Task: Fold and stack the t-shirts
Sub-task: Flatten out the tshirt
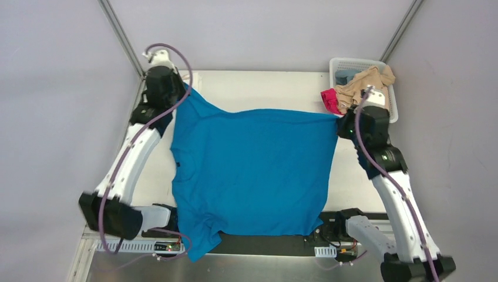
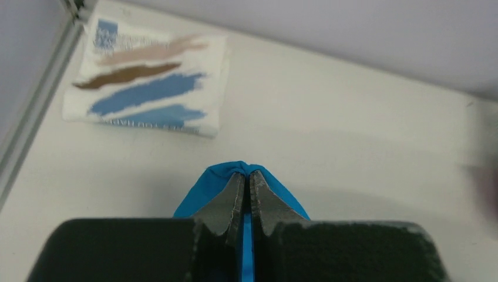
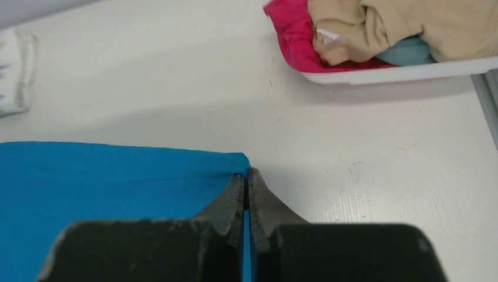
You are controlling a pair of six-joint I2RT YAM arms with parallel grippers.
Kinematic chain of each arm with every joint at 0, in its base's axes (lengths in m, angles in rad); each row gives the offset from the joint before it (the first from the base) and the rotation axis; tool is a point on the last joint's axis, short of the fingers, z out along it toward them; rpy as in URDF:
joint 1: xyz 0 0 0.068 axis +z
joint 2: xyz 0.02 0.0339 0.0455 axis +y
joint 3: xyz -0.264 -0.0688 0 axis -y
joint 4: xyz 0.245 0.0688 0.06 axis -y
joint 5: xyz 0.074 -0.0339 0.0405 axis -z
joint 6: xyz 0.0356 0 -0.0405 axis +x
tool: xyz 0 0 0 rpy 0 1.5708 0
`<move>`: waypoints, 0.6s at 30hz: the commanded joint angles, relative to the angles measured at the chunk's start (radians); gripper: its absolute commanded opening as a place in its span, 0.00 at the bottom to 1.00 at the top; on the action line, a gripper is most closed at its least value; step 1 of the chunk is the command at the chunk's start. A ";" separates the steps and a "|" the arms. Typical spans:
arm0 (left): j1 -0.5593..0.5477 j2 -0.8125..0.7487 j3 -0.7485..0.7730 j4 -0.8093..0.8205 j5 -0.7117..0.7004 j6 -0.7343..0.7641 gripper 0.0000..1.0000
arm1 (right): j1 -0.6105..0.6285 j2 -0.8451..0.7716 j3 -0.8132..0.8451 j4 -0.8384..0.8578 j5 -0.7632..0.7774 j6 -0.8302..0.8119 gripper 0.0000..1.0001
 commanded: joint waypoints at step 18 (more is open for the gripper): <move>0.043 0.799 0.256 0.252 0.000 0.022 0.00 | -0.026 0.852 0.197 0.426 0.199 -0.084 0.00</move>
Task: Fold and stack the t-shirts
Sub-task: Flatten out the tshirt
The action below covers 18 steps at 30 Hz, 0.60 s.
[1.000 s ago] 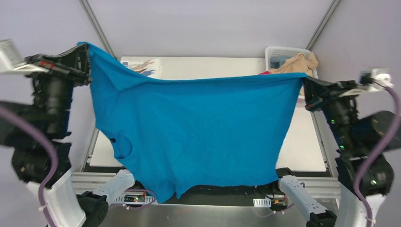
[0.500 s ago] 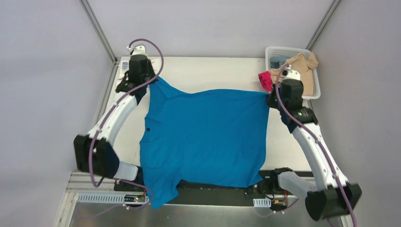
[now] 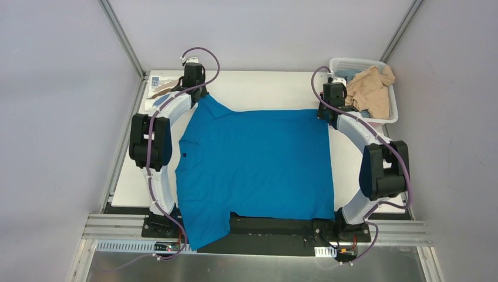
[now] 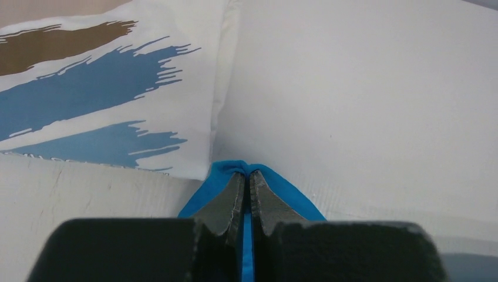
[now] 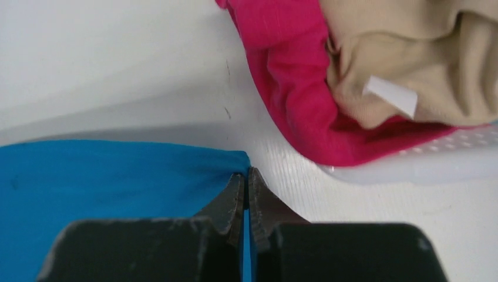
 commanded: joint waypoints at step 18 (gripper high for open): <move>0.017 0.207 0.364 -0.109 0.022 -0.015 0.92 | 0.025 0.249 0.318 0.059 0.127 -0.001 0.88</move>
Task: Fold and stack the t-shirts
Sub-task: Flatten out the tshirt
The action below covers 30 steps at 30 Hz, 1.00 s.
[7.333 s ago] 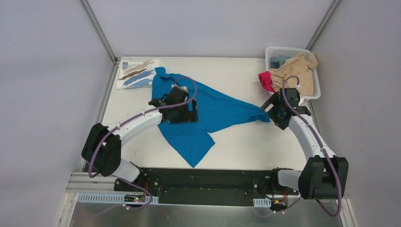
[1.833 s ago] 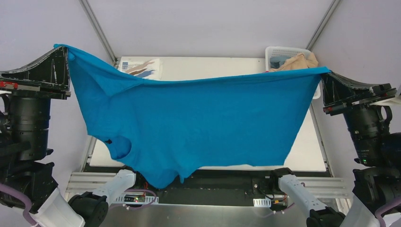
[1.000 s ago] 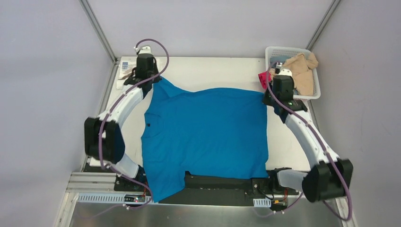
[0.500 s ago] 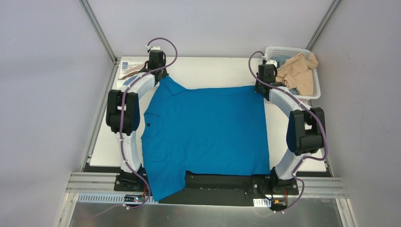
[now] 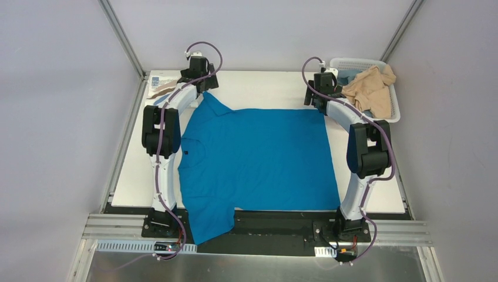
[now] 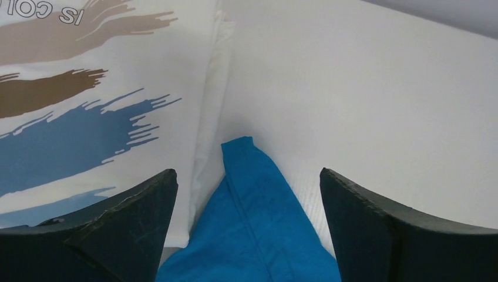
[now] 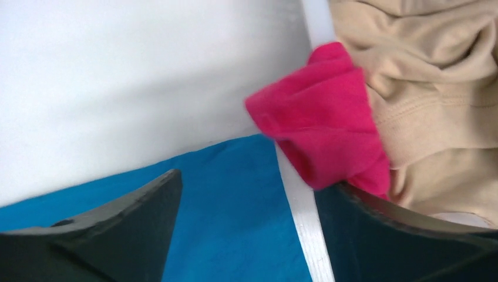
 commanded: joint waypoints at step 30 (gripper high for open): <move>0.007 -0.084 -0.247 0.000 0.459 -0.416 0.99 | 0.141 -0.131 -0.339 -0.044 -0.504 0.444 0.99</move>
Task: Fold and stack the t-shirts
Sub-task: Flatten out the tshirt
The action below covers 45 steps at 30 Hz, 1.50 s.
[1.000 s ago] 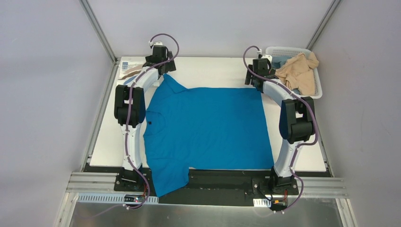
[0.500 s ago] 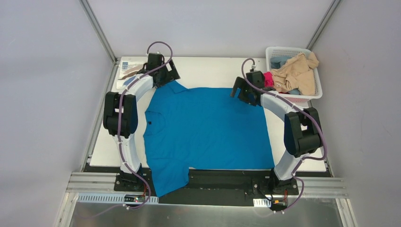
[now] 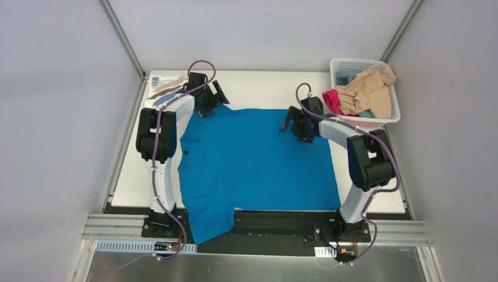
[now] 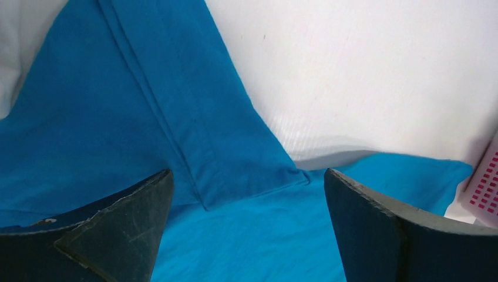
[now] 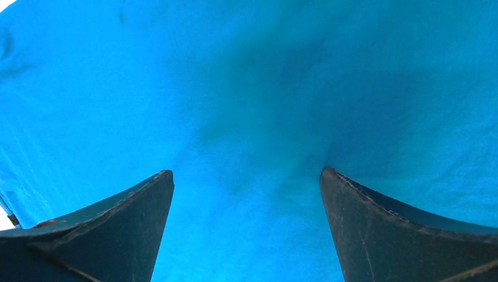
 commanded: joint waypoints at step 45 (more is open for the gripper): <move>-0.058 0.646 0.955 0.196 0.195 -0.192 0.99 | 0.005 0.063 0.025 -0.069 0.052 -0.046 0.99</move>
